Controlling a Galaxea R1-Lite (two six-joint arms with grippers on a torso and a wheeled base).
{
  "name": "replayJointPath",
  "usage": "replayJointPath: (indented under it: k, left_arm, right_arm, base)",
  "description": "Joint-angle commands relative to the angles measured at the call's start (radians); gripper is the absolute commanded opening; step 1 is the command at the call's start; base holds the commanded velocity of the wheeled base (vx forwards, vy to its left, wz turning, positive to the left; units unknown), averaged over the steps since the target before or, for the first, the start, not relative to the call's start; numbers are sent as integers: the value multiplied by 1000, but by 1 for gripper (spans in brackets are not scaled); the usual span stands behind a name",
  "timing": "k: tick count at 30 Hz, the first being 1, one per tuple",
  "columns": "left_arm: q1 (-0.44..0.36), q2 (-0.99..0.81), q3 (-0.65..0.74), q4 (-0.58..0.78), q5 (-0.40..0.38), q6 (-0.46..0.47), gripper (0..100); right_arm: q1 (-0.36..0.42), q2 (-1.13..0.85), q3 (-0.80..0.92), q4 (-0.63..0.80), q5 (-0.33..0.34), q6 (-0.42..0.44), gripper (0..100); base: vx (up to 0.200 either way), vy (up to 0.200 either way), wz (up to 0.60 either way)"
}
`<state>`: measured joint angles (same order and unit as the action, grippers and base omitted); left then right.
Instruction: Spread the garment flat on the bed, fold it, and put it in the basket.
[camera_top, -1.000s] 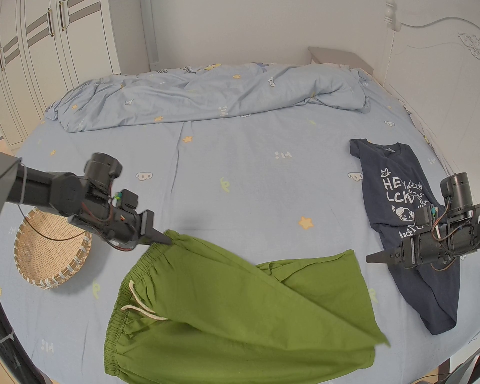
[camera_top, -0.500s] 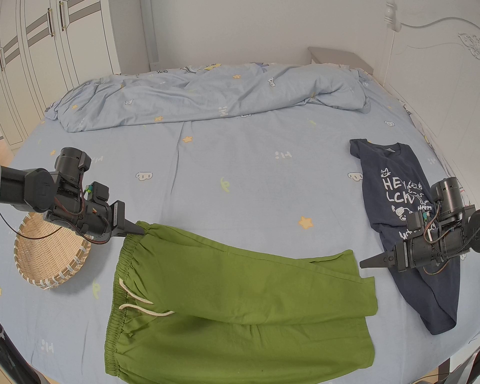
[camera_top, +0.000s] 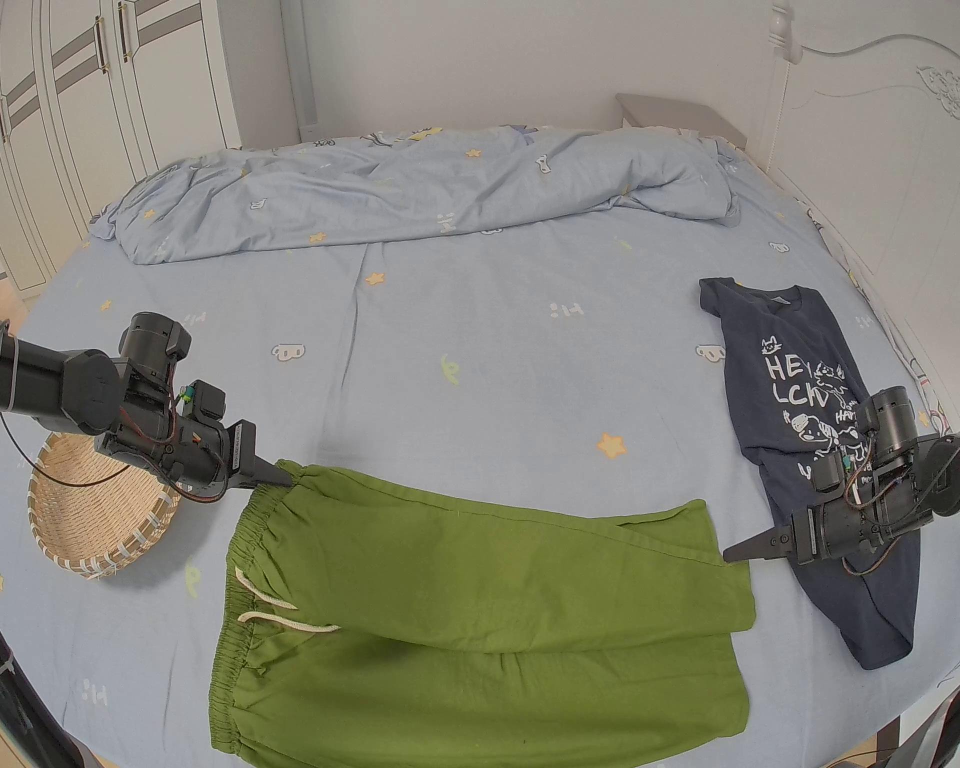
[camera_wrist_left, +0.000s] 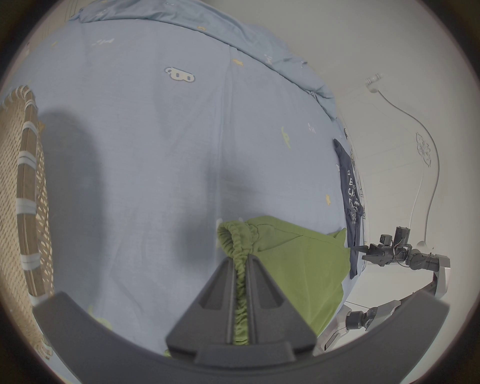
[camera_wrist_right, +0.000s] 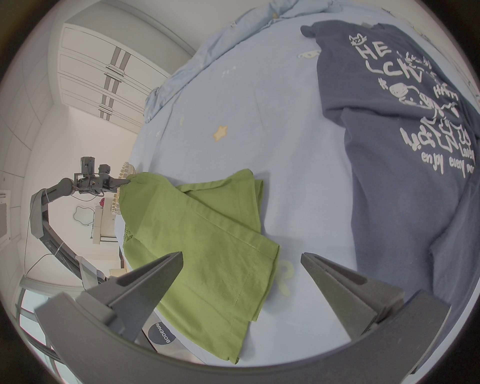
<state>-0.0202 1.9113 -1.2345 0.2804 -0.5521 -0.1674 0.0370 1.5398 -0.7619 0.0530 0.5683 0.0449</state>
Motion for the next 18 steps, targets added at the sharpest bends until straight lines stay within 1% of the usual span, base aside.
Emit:
replayJointPath:
  k: [1, 6, 10, 13, 18]
  left_arm:
    - [5, 3, -3, 0, 0, -1, 0]
    - [6, 3, -3, -1, 0, -1, 0]
    - [6, 3, -7, -1, 0, -1, 0]
    - [6, 5, -8, -1, 0, -1, 0]
    - [6, 5, -8, -1, 0, -1, 0]
  right_arm:
    - [6, 57, 1, -2, 1, 0, 100]
    - [14, 83, 3, -5, 2, 0, 100]
    - [17, 97, 15, -58, 4, 1, 100]
    - [20, 99, 19, -73, 39, 3, 100]
    - [20, 108, 18, -76, 44, 4, 100]
  base:
    - [0, 0, 0]
    - [0, 0, 0]
    - [0, 0, 0]
    - [0, 0, 0]
    - [0, 0, 0]
